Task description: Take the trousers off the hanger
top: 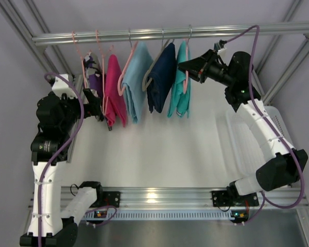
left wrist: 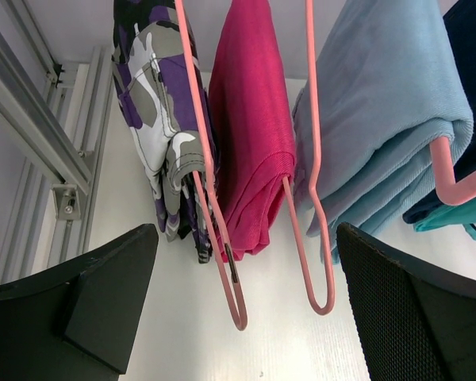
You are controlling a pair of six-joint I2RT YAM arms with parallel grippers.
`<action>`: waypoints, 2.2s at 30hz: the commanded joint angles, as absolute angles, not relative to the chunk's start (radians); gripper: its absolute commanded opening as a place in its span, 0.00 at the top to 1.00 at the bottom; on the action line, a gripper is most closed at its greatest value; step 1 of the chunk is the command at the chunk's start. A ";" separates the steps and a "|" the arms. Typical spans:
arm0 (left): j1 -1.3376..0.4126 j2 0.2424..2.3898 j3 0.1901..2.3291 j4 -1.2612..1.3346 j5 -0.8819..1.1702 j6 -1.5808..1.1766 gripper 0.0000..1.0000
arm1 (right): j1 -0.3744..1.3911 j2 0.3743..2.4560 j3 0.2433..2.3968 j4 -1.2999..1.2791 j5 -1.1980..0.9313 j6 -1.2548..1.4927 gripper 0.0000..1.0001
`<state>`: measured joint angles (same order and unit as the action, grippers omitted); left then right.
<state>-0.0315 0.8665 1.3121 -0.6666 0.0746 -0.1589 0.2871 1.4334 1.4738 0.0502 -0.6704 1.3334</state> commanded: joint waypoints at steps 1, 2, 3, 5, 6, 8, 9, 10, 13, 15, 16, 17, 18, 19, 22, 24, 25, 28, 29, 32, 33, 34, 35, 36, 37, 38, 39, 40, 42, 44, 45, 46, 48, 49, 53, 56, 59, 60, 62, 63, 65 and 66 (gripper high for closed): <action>-0.026 0.867 1.308 -0.586 0.095 -0.166 0.01 | 0.209 1.312 1.663 0.496 -0.508 1.212 1.00; -0.026 0.867 1.308 -0.583 0.095 -0.166 0.01 | 0.200 1.301 1.667 0.441 -0.496 1.156 1.00; -0.026 0.865 1.308 -0.583 0.095 -0.166 0.01 | 0.195 1.299 1.666 0.427 -0.483 1.135 1.00; -0.026 0.865 1.305 -0.581 0.097 -0.167 0.01 | 0.181 1.295 1.661 0.395 -0.474 1.105 1.00; -0.026 0.864 1.304 -0.581 0.097 -0.167 0.01 | 0.178 1.292 1.648 0.396 -0.466 1.091 1.00; -0.026 0.864 1.301 -0.580 0.097 -0.167 0.01 | 0.178 1.286 1.635 0.391 -0.459 1.063 1.00; -0.026 0.862 1.298 -0.581 0.098 -0.166 0.01 | 0.176 1.285 1.626 0.415 -0.465 1.060 1.00; -0.026 0.864 1.296 -0.578 0.097 -0.166 0.01 | 0.178 1.287 1.626 0.426 -0.468 1.060 1.00; -0.026 0.861 1.290 -0.574 0.098 -0.166 0.01 | 0.176 1.301 1.641 0.475 -0.486 1.081 1.00; -0.026 0.862 1.287 -0.572 0.098 -0.166 0.01 | 0.176 1.318 1.667 0.511 -0.502 1.118 1.00; -0.026 0.862 1.285 -0.572 0.097 -0.166 0.01 | 0.176 1.324 1.678 0.532 -0.506 1.147 1.00; -0.026 0.862 1.284 -0.572 0.097 -0.166 0.01 | 0.176 1.342 1.687 0.544 -0.511 1.161 1.00; -0.026 0.862 1.282 -0.569 0.095 -0.166 0.01 | 0.178 1.348 1.709 0.552 -0.520 1.176 1.00; -0.026 0.862 1.281 -0.568 0.097 -0.166 0.01 | 0.178 1.359 1.713 0.573 -0.523 1.210 1.00; -0.026 0.862 1.281 -0.568 0.097 -0.167 0.01 | 0.181 1.382 1.739 0.572 -0.517 1.236 1.00; -0.026 0.862 1.279 -0.566 0.097 -0.167 0.01 | 0.184 1.390 1.756 0.584 -0.517 1.244 1.00; -0.026 0.862 1.278 -0.565 0.097 -0.167 0.01 | 0.190 1.393 1.762 0.587 -0.517 1.249 1.00; -0.026 0.862 1.278 -0.565 0.098 -0.166 0.01 | 0.202 1.394 1.776 0.594 -0.515 1.259 1.00; -0.026 0.862 1.276 -0.565 0.100 -0.167 0.01 | 0.204 1.390 1.775 0.592 -0.515 1.261 1.00; -0.026 0.859 1.270 -0.563 0.101 -0.172 0.01 | 0.206 1.362 1.761 0.589 -0.514 1.264 1.00; -0.026 0.858 1.269 -0.563 0.100 -0.172 0.01 | 0.206 1.355 1.743 0.574 -0.511 1.262 1.00; -0.026 0.856 1.266 -0.561 0.100 -0.173 0.01 | 0.207 1.342 1.729 0.565 -0.511 1.264 1.00; -0.026 0.854 1.261 -0.558 0.101 -0.176 0.01 | 0.206 1.312 1.712 0.555 -0.511 1.262 1.00; -0.026 0.851 1.258 -0.558 0.101 -0.176 0.01 | 0.206 1.296 1.668 0.549 -0.509 1.262 1.00; -0.026 0.851 1.256 -0.555 0.104 -0.176 0.01 | 0.206 1.260 1.643 0.545 -0.506 1.256 1.00; -0.026 0.848 1.253 -0.554 0.107 -0.175 0.01 | 0.206 1.244 1.620 0.543 -0.503 1.253 1.00; -0.026 0.848 1.253 -0.552 0.109 -0.176 0.01 | 0.206 1.226 1.579 0.538 -0.488 1.250 1.00; -0.026 0.848 1.253 -0.552 0.115 -0.176 0.01 | 0.206 1.197 1.562 0.538 -0.482 1.244 1.00; -0.026 0.851 1.253 -0.549 0.118 -0.176 0.01 | 0.206 1.171 1.523 0.541 -0.460 1.230 1.00; -0.026 0.856 1.253 -0.548 0.121 -0.181 0.01 | 0.206 1.140 1.500 0.499 -0.424 1.215 1.00; -0.026 0.856 1.255 -0.545 0.121 -0.183 0.01 | 0.206 1.132 1.477 0.479 -0.376 1.213 1.00; -0.026 0.857 1.255 -0.543 0.126 -0.186 0.01 | 0.206 1.129 1.470 0.474 -0.364 1.206 1.00; -0.026 0.859 1.253 -0.538 0.127 -0.190 0.01 | 0.206 1.135 1.462 0.486 -0.353 1.204 1.00; -0.026 0.859 1.252 -0.537 0.127 -0.192 0.01 | 0.207 1.152 1.465 0.495 -0.354 1.206 1.00; -0.026 0.865 1.249 -0.535 0.129 -0.196 0.01 | 0.216 1.209 1.509 0.537 -0.357 1.212 1.00; -0.026 0.868 1.250 -0.535 0.124 -0.198 0.01 | 0.227 1.247 1.558 0.552 -0.357 1.238 1.00; -0.026 0.871 1.249 -0.535 0.121 -0.195 0.01 | 0.239 1.259 1.595 0.561 -0.350 1.252 1.00; -0.026 0.871 1.249 -0.535 0.121 -0.195 0.01 | 0.241 1.261 1.607 0.561 -0.347 1.270 1.00; -0.026 0.874 1.249 -0.535 0.123 -0.195 0.01 | 0.239 1.264 1.641 0.569 -0.341 1.276 1.00; -0.026 0.876 1.247 -0.534 0.126 -0.193 0.01 | 0.239 1.266 1.655 0.568 -0.341 1.288 1.00; -0.026 0.877 1.247 -0.535 0.130 -0.193 0.01 | 0.236 1.264 1.684 0.558 -0.344 1.299 1.00; -0.026 0.877 1.249 -0.534 0.132 -0.195 0.01 | 0.236 1.262 1.690 0.558 -0.345 1.304 1.00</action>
<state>-0.0315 0.8742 1.2488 -0.5892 0.1162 -0.1856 0.2470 1.3186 1.4597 -0.0322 -0.4892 1.3445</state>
